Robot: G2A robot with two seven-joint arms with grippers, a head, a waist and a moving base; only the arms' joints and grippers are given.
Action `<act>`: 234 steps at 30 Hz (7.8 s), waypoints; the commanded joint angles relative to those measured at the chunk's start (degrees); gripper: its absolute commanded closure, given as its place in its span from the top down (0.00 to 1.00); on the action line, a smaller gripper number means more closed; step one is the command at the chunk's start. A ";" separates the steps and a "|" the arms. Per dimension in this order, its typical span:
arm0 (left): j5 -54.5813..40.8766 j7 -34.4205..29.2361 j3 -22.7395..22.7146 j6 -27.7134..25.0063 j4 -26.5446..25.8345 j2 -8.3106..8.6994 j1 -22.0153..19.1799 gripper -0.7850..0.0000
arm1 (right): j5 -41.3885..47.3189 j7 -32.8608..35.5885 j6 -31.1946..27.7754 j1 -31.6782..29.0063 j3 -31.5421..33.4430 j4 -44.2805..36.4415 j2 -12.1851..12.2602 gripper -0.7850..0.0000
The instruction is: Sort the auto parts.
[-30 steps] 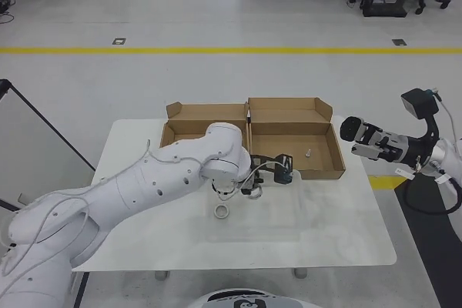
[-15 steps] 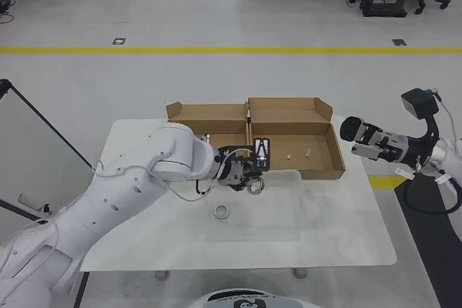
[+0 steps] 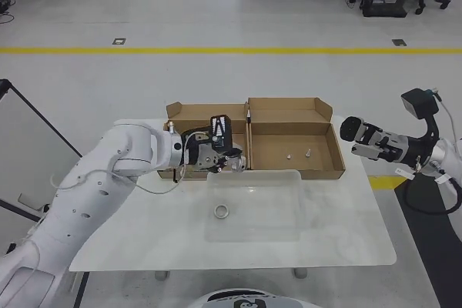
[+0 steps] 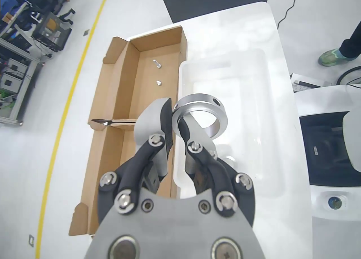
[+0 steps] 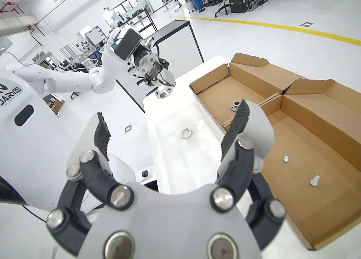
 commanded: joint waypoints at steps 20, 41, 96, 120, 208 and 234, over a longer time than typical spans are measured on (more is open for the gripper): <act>0.27 52.81 -2.48 -6.89 -2.22 5.66 7.35 0.00 | 0.00 0.00 0.00 0.00 0.00 0.00 0.00 1.00; 10.97 82.25 0.96 -6.89 -3.75 9.52 7.89 0.00 | 0.00 0.00 0.00 0.00 0.00 0.00 0.00 1.00; -7.93 82.08 -2.12 -6.89 -8.61 5.12 13.40 0.00 | 0.00 0.00 0.00 0.00 0.00 0.00 0.00 1.00; -15.16 82.22 -4.29 -6.89 -11.32 4.24 15.40 0.00 | 0.00 0.00 0.00 0.00 0.00 0.00 0.00 1.00; -0.07 9.52 4.88 30.51 7.75 -2.35 -2.33 0.00 | 0.00 0.00 0.00 0.00 0.00 0.00 0.00 1.00; 16.56 -3.38 28.29 21.48 39.62 -15.11 -23.07 0.00 | 0.00 0.00 0.00 0.00 0.00 0.00 0.00 1.00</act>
